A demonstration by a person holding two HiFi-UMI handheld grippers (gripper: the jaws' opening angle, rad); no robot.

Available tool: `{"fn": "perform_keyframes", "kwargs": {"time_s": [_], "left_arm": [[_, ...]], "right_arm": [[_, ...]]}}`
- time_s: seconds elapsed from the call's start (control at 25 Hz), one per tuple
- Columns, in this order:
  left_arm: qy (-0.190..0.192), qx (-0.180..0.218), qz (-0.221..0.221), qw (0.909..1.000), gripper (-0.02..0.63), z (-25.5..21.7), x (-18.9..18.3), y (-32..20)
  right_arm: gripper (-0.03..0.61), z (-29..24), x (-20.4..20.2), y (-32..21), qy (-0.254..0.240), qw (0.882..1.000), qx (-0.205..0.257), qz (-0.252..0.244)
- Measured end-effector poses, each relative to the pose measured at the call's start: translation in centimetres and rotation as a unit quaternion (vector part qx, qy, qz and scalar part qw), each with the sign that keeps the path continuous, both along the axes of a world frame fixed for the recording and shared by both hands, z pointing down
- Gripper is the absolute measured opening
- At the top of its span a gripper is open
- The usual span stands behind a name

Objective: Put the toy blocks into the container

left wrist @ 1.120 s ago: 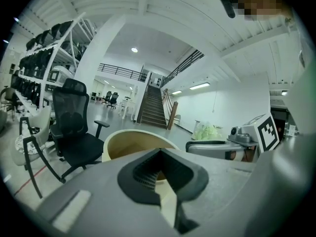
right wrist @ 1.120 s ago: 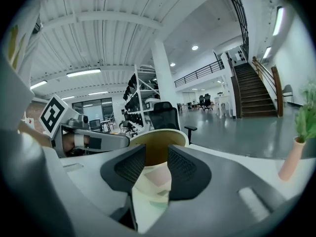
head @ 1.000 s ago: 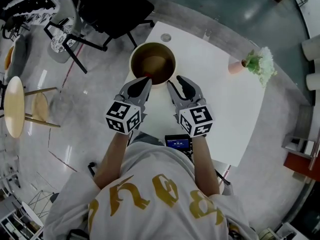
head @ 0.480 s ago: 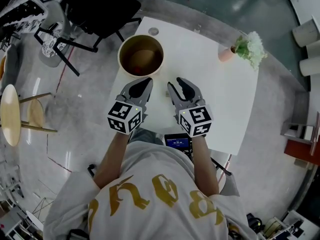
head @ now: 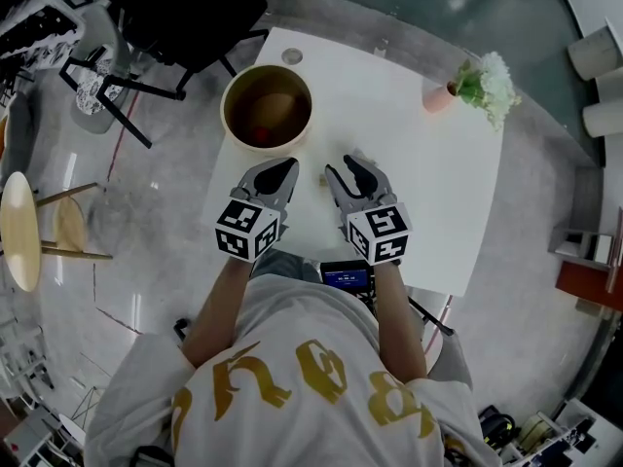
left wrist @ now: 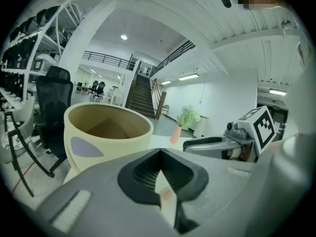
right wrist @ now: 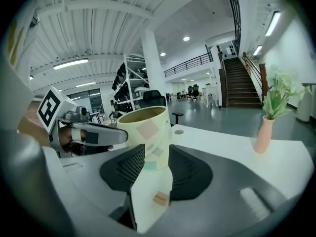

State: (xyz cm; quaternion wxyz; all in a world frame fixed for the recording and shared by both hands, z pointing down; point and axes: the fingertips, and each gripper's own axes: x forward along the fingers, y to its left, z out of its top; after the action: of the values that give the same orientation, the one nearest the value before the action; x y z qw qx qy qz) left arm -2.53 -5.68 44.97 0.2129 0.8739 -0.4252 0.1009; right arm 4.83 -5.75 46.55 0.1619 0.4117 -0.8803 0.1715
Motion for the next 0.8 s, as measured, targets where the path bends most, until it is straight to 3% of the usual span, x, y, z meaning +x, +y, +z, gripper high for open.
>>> {"fn": "perform_keyframes", "kwargs": {"time_s": [0.48, 0.8], "left_arm": [[-0.026, -0.054, 0.036, 0.9976, 0.002, 5.4, 1.2, 0.0], [-0.035, -0.081, 0.049, 0.9949, 0.002, 7.9, 1.5, -0.3]], "right_arm": [[0.187, 6.1, 0.1, 0.7, 0.056, 0.995, -0.073, -0.036], [0.208, 9.9, -0.4, 1.4, 0.106, 0.985, -0.11, -0.076]]}}
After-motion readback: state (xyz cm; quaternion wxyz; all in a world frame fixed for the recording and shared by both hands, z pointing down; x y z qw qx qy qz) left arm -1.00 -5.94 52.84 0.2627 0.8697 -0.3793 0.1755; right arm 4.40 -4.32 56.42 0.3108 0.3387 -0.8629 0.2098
